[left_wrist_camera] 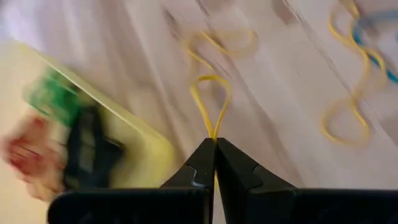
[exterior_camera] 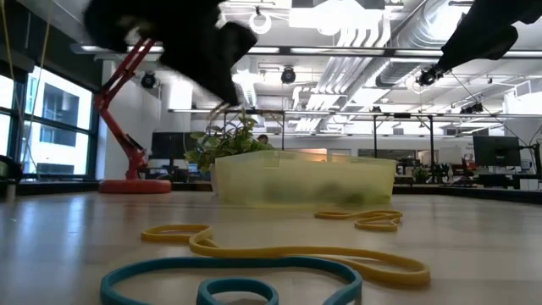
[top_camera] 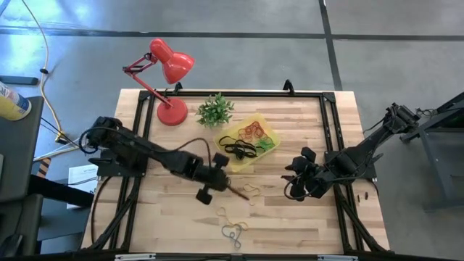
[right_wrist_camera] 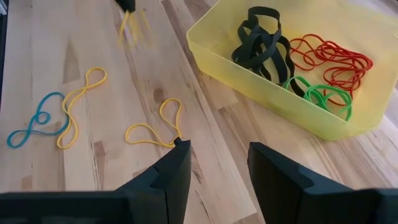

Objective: Pick and place rubber bands into bin
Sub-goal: Put the yellow rubber band into the transparent yellow bin

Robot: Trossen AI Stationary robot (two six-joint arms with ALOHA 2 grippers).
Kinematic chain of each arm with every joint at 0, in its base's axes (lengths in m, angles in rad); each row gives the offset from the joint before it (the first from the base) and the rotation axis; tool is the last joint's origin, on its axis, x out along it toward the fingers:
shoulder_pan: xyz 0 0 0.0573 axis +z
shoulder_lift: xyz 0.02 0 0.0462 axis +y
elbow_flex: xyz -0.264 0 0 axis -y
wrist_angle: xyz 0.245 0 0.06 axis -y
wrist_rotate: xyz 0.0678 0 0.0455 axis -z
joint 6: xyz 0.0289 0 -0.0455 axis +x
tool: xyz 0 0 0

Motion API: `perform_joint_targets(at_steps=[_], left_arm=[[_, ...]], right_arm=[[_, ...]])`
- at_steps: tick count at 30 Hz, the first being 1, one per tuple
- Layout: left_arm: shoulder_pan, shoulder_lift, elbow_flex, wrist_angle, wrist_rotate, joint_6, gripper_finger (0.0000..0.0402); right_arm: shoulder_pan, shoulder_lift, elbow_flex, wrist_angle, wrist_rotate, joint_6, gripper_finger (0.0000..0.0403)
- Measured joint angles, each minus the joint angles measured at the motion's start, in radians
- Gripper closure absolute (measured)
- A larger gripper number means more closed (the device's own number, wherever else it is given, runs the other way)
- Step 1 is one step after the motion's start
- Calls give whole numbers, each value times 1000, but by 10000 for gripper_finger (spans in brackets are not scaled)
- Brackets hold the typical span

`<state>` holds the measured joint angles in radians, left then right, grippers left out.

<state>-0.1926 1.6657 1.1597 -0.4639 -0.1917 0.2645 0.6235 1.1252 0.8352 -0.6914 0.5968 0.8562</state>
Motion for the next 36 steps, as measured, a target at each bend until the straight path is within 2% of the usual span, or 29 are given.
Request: perform_joint_targets(at_steps=[6,11,19,25,29,36], left_arm=[[97,-2,147,-4,-12,160,402],[208,-1,172,34,-33,246,402],[333,0,64,144,30,252,402],[321,0,-46,221,95,213,401],[314,1,-111,290,99,190,401],[310,1,-156,335,123,130,395]], right_arm=[[0,0,0,0,3,-15,253],[0,0,2,0,52,-26,253],[0,0,2,1,85,-21,254],[0,0,2,17,85,-18,254],[0,0,2,18,104,-7,254],[-13,0,2,19,105,0,254]])
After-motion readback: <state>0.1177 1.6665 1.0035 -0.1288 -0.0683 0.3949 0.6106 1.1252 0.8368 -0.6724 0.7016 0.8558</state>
